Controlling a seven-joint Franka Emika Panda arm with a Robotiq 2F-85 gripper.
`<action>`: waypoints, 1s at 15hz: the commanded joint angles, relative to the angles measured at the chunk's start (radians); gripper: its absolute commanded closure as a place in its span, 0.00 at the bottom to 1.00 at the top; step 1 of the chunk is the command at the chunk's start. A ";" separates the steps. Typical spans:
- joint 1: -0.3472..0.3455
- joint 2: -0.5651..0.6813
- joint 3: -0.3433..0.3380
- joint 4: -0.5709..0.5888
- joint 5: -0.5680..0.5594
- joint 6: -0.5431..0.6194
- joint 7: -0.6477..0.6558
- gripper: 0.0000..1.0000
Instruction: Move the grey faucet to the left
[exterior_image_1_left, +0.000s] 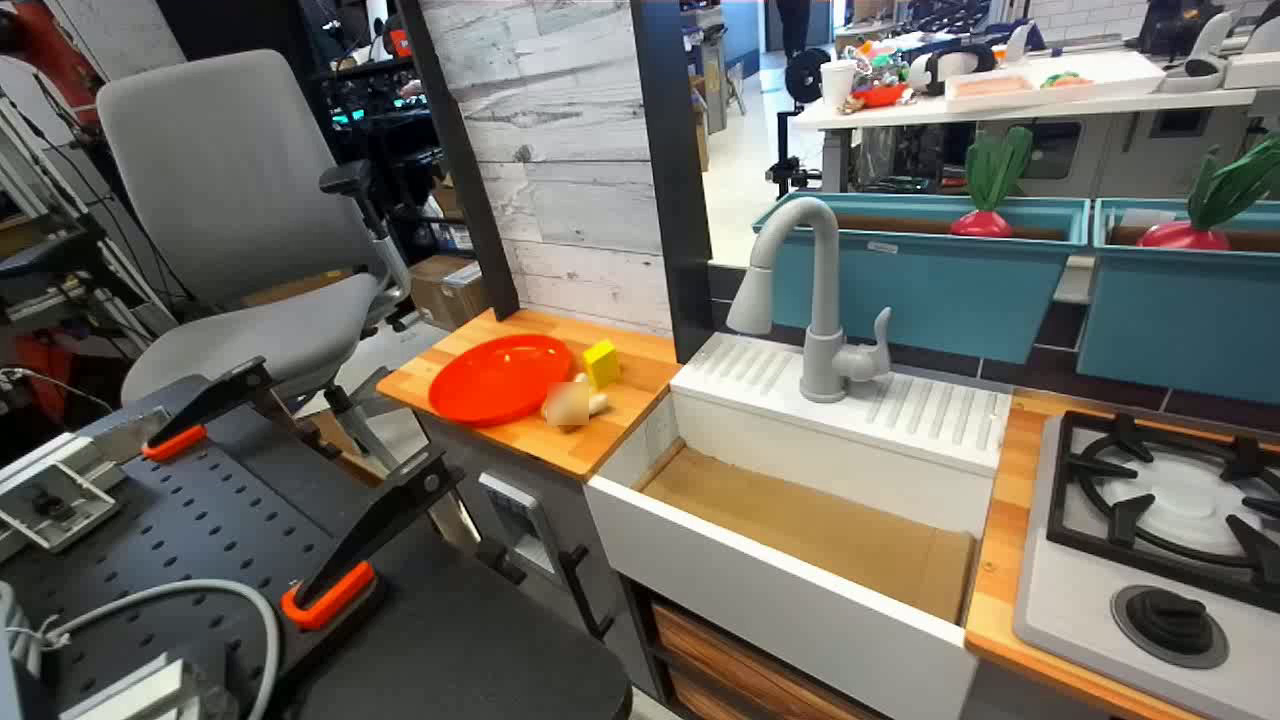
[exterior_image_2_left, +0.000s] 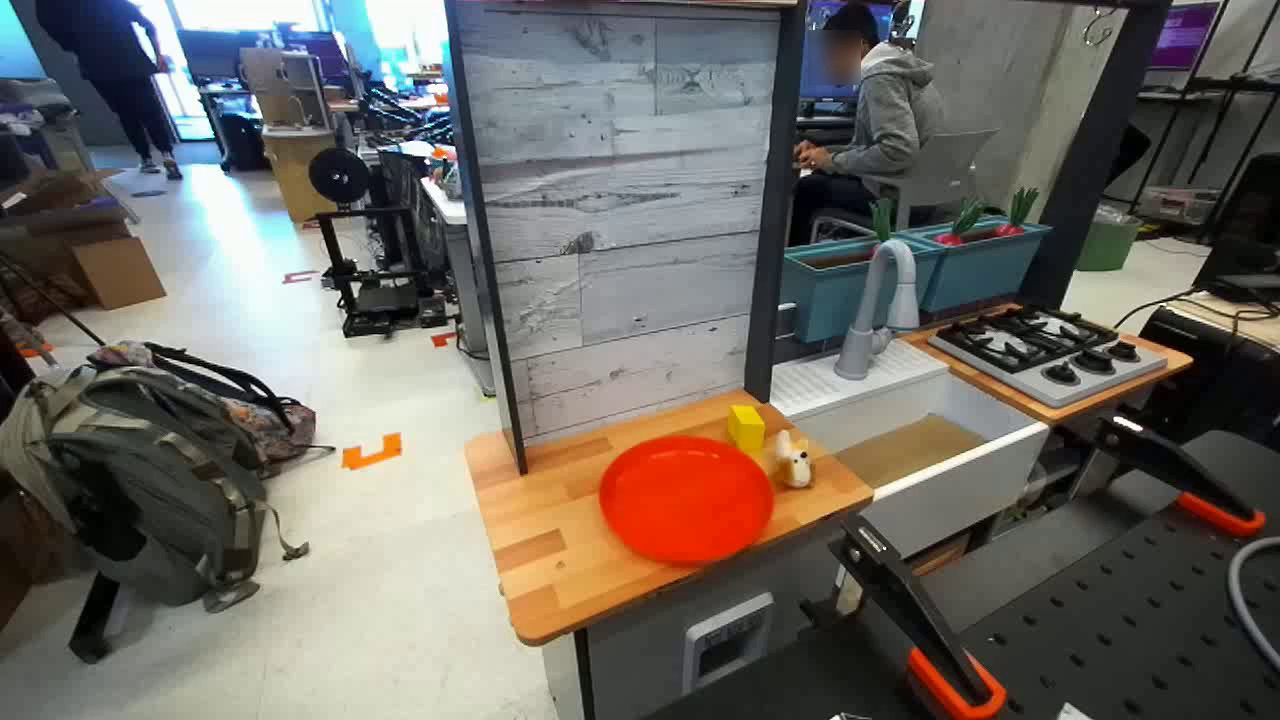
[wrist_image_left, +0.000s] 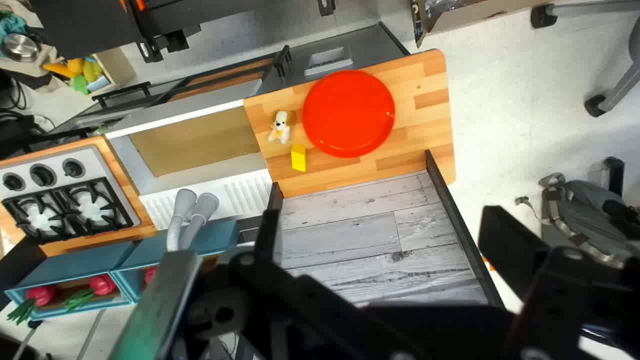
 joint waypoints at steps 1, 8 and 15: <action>0.025 0.005 -0.020 0.002 -0.013 -0.001 0.011 0.00; 0.015 0.001 -0.041 -0.016 -0.022 0.050 -0.011 0.00; -0.029 0.067 -0.208 -0.043 0.008 0.215 -0.137 0.00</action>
